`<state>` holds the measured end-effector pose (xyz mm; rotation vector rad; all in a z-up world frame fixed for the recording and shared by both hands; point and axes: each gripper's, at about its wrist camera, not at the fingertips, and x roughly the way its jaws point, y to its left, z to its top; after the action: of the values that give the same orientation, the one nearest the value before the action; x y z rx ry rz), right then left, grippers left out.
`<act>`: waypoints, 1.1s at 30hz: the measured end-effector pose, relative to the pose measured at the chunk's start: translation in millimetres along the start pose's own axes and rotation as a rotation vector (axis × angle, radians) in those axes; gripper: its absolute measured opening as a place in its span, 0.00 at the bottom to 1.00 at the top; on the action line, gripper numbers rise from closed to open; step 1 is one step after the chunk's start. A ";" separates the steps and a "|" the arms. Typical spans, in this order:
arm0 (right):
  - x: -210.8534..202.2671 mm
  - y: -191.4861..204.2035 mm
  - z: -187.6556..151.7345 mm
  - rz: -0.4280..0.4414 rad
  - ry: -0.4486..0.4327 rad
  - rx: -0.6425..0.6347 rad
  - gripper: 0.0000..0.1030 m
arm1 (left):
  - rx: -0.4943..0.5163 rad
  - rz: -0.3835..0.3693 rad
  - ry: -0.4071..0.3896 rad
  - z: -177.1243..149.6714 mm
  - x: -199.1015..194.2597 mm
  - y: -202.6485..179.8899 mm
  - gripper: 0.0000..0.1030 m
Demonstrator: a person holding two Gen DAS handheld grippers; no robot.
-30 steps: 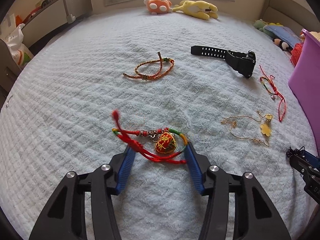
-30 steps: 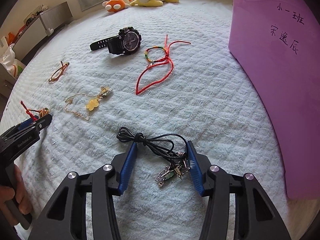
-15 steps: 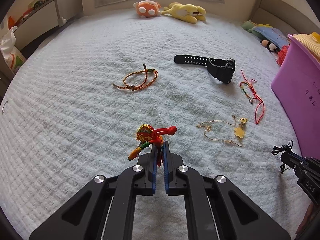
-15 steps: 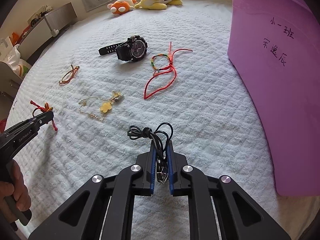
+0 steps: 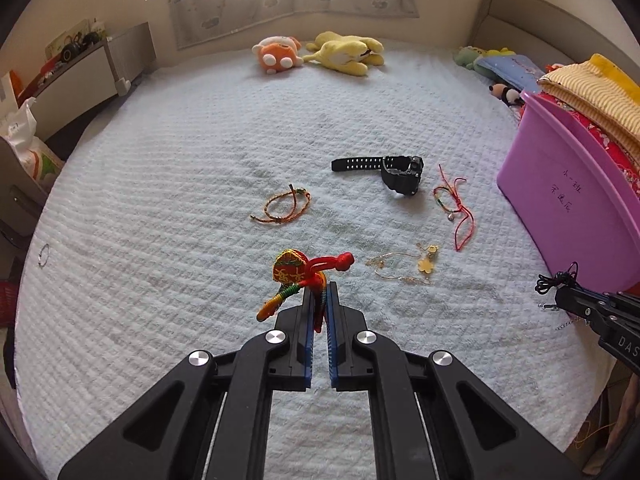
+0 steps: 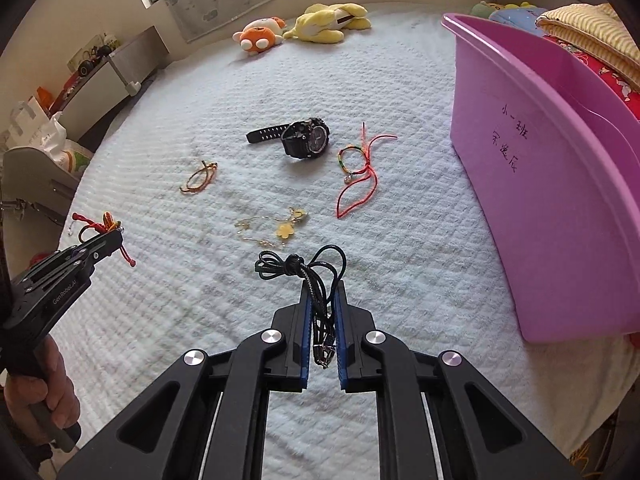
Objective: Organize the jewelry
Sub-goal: 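Lift both held pieces and carry them over the pink tub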
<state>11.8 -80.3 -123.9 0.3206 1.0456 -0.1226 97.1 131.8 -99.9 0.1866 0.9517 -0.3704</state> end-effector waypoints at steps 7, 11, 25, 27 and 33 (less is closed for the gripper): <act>-71.9 12.4 11.2 0.030 0.013 0.037 0.10 | 0.035 -0.048 0.015 22.4 -64.3 -1.2 0.06; -112.0 4.3 19.4 0.032 0.010 0.050 0.10 | 0.066 -0.106 0.022 33.6 -91.6 -17.0 0.06; -208.7 -129.4 67.9 0.004 -0.087 0.071 0.10 | 0.151 -0.269 -0.061 101.3 -140.0 -192.7 0.06; -203.6 -157.4 73.2 0.024 -0.064 0.056 0.10 | 0.134 -0.262 -0.048 108.6 -134.9 -226.5 0.06; -184.1 -237.8 95.8 0.112 0.009 0.020 0.10 | 0.064 -0.228 0.025 117.6 -115.3 -316.3 0.06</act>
<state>-60.5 -345.5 31.4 0.3974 1.0337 -0.0311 3.0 -170.7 63.8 0.1409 0.9893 -0.6102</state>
